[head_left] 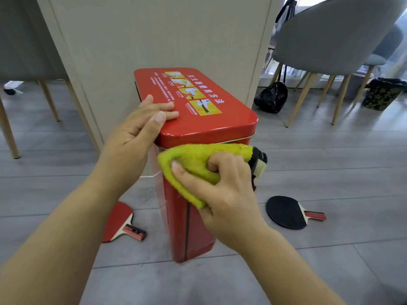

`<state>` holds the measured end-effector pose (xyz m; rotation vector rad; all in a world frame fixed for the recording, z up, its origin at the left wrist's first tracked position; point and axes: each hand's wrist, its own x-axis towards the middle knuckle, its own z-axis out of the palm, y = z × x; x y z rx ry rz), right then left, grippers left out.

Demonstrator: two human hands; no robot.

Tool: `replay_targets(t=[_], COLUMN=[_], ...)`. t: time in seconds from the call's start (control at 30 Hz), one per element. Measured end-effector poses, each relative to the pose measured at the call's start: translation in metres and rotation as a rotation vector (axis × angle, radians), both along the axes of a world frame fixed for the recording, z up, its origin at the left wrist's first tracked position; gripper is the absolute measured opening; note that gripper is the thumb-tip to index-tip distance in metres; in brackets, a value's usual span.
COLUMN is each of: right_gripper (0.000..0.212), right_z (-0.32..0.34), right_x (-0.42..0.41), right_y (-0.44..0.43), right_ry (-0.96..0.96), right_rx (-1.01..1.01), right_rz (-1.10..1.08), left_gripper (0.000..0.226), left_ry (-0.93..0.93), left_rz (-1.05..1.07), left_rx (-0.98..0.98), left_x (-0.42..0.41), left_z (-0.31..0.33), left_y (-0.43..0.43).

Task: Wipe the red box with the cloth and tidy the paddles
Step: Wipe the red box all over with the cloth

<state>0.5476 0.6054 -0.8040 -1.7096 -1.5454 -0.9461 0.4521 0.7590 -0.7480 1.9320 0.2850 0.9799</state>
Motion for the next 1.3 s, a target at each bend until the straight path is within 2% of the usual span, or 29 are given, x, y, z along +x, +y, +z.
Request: replay_targets(t=[0.1, 0.27, 0.37, 0.47, 0.63, 0.7, 0.8, 1.03, 1.23, 1.3], right_gripper=[0.049, 0.048, 0.055, 0.063, 0.051, 0.050, 0.055, 0.060, 0.064, 0.062], right_z=[-0.016, -0.027, -0.029, -0.034, -0.041, -0.042, -0.044, -0.052, -0.054, -0.054], right_x=[0.001, 0.015, 0.027, 0.038, 0.045, 0.045, 0.046, 0.058, 0.065, 0.063], right_y=[-0.002, -0.017, -0.026, -0.035, -0.045, -0.048, -0.054, -0.072, -0.075, -0.072], right_ry=[-0.136, -0.040, 0.005, 0.096, 0.197, 0.216, 0.247, 0.397, 0.454, 0.452], right_rx=[-0.071, 0.027, 0.029, 0.017, -0.010, -0.016, -0.004, 0.074, 0.074, 0.083], right_rz=[-0.094, -0.218, -0.271, -0.320, -0.293, -0.286, -0.290, -0.327, -0.301, -0.285], left_gripper=[0.022, 0.022, 0.023, 0.036, 0.083, 0.095, 0.099, 0.084, 0.084, 0.073], left_ry=[-0.027, -0.086, -0.093, -0.066, 0.024, 0.057, 0.085, 0.014, 0.003, -0.041], left_rz=[0.034, 0.123, 0.153, 0.199, 0.355, 0.389, 0.451, 0.509, 0.494, 0.496], left_rx=[0.070, 0.277, 0.473, 0.639, 0.921, 0.955, 0.970, 0.992, 1.016, 0.984], left_x=[-0.001, -0.006, -0.004, 0.001, 0.010, 0.013, 0.017, 0.019, 0.017, 0.016], left_z=[-0.005, -0.010, -0.013, -0.023, -0.039, -0.042, -0.044, -0.043, -0.039, -0.035], left_y=[-0.004, -0.010, -0.013, -0.014, -0.022, -0.026, -0.029, -0.030, -0.029, -0.030])
